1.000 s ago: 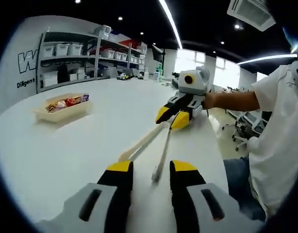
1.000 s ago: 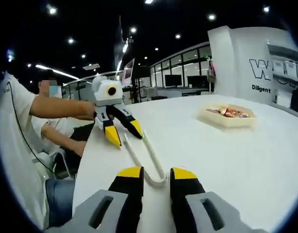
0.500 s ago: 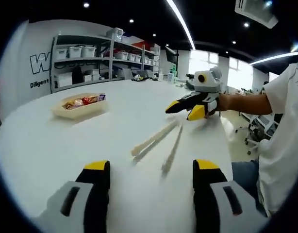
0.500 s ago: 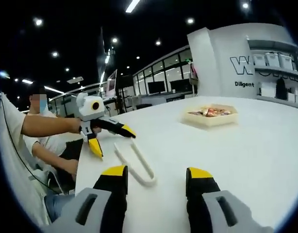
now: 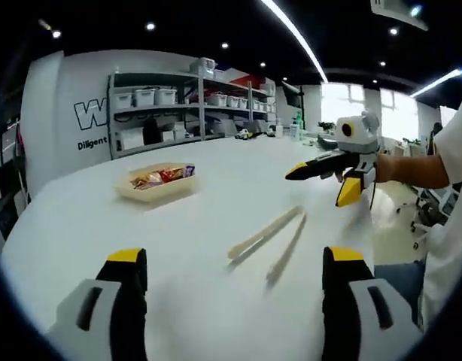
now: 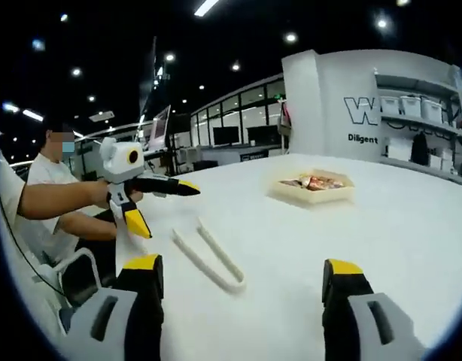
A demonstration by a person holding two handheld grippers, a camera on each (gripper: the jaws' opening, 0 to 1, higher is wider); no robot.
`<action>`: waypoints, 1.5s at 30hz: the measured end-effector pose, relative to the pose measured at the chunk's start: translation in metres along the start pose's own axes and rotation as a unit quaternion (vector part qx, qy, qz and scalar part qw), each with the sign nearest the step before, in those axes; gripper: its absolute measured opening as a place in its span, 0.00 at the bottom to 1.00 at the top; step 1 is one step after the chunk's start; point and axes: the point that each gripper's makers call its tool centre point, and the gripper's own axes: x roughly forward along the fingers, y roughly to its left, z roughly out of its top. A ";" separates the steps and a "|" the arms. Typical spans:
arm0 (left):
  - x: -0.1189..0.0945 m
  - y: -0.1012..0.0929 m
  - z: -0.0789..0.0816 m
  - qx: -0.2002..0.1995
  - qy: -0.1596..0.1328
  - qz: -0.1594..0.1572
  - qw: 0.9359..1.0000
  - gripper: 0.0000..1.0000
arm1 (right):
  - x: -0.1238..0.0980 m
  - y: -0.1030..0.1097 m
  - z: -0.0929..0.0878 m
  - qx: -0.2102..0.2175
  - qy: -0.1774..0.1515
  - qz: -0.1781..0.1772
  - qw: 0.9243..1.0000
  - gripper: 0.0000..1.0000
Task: Place the target food into the container with the food tongs after gripping and lifting it, then release it inside without dropping or visibly crushing the food.
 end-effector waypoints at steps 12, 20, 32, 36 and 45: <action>-0.013 0.015 0.003 -0.031 0.023 0.070 0.997 0.99 | -0.007 0.000 -0.003 0.000 0.016 -0.037 0.999 0.99; -0.020 0.012 -0.010 -0.021 0.056 0.104 0.993 0.99 | -0.010 0.002 0.000 -0.009 0.047 -0.072 0.996 0.99; -0.032 0.002 -0.016 -0.049 0.047 0.152 0.986 0.99 | -0.030 -0.003 -0.007 0.011 0.071 -0.133 0.988 0.99; -0.039 0.007 -0.018 -0.025 0.073 0.169 0.983 0.99 | -0.034 -0.008 -0.006 0.004 0.073 -0.142 0.987 0.99; -0.049 0.009 -0.004 -0.025 0.055 0.182 0.981 0.99 | -0.033 -0.002 0.001 -0.015 0.078 -0.135 0.988 0.99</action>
